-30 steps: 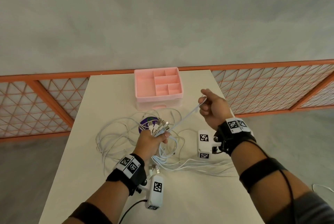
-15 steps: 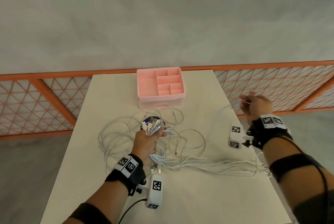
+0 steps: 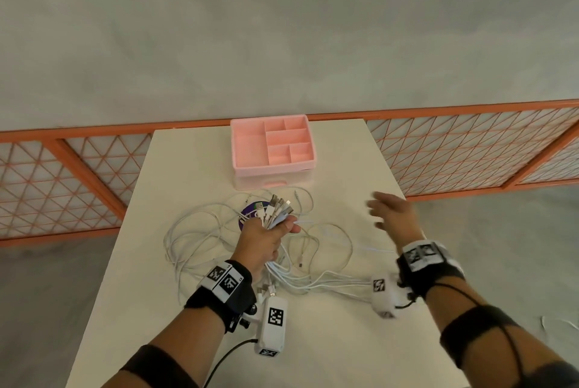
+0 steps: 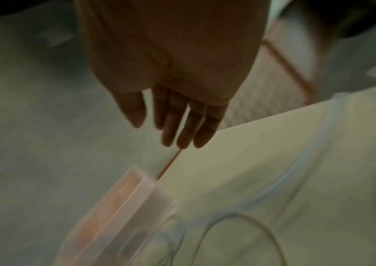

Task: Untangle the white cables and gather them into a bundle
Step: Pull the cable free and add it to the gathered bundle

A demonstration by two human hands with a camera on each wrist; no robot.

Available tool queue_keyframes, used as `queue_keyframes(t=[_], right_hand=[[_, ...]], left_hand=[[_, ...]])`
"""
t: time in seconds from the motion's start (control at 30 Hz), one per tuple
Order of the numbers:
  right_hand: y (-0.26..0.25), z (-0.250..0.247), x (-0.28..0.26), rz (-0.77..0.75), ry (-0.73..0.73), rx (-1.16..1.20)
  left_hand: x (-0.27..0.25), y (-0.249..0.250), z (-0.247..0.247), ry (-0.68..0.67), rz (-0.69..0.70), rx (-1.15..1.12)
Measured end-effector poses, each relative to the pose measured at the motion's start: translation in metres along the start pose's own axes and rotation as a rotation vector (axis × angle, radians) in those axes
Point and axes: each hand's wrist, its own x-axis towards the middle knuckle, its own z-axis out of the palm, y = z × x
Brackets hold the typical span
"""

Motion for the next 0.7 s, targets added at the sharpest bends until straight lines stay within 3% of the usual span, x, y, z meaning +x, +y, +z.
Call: queue_keyframes(t=[0.07,0.13,0.2,0.3,0.43,0.53,0.7], right_hand=[[-0.007,0.040,-0.018,-0.225,-0.261,-0.206],[-0.015,0.069,-0.036,-0.333,-0.532,-0.362],[-0.019,0.084,-0.043,-0.375,-0.670,-0.455],[-0.019,0.076,-0.031,-0.396,-0.582,-0.510],[-0.007,0.013,0.007,-0.331,-0.327,-0.672],[0.015,-0.030,0.023,-0.192,-0.400,-0.915],[0.036,-0.053,0.030,-0.151,-0.345,-0.945]], left_hand=[[0.001,0.002,0.001,-0.002,0.006,0.007],[0.002,0.004,0.000,0.018,0.002,-0.006],[0.004,0.004,-0.002,0.063,0.000,-0.029],[0.004,0.005,-0.009,0.112,0.004,-0.096],[0.003,0.008,-0.018,0.169,-0.004,-0.220],[0.006,0.008,-0.015,0.171,0.020,-0.291],[0.010,0.015,-0.004,0.184,0.029,-0.304]])
